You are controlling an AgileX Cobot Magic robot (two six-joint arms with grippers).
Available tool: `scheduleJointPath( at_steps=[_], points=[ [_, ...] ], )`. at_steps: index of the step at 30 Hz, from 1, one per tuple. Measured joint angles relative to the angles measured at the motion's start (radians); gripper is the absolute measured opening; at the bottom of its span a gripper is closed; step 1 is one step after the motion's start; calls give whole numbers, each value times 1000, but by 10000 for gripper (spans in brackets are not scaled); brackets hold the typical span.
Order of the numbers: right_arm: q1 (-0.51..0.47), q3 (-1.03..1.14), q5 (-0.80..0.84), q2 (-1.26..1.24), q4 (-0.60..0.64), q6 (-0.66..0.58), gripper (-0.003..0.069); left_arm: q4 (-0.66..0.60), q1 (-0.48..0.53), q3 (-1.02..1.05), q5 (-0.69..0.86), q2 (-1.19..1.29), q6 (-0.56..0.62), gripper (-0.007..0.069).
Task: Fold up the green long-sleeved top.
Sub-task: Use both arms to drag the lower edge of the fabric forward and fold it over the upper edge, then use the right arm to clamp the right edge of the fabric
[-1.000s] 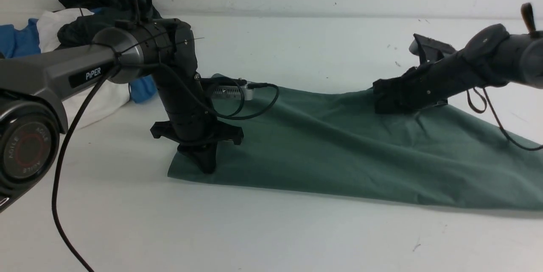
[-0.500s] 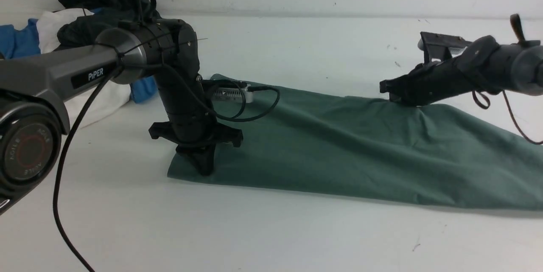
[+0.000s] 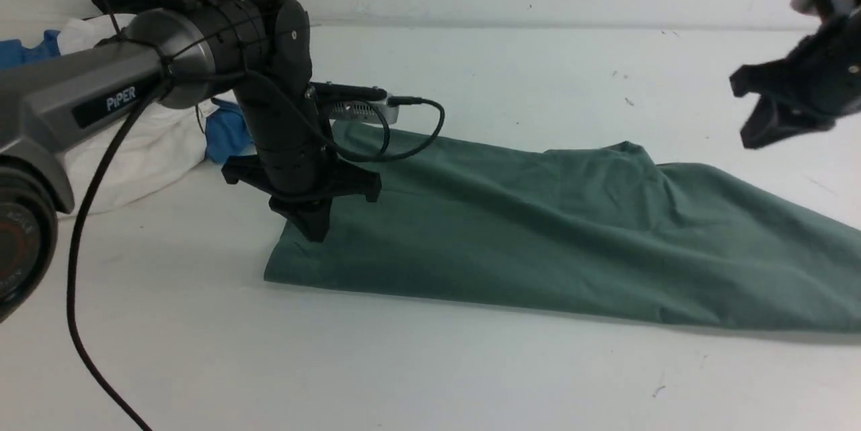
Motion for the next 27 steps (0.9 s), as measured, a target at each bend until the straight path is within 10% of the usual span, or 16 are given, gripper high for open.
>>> scheduleJointPath(
  at_steps=[27],
  points=[
    [-268, 429, -94, -276, -226, 216, 85, 37, 14, 503, -189, -207, -24, -4]
  ],
)
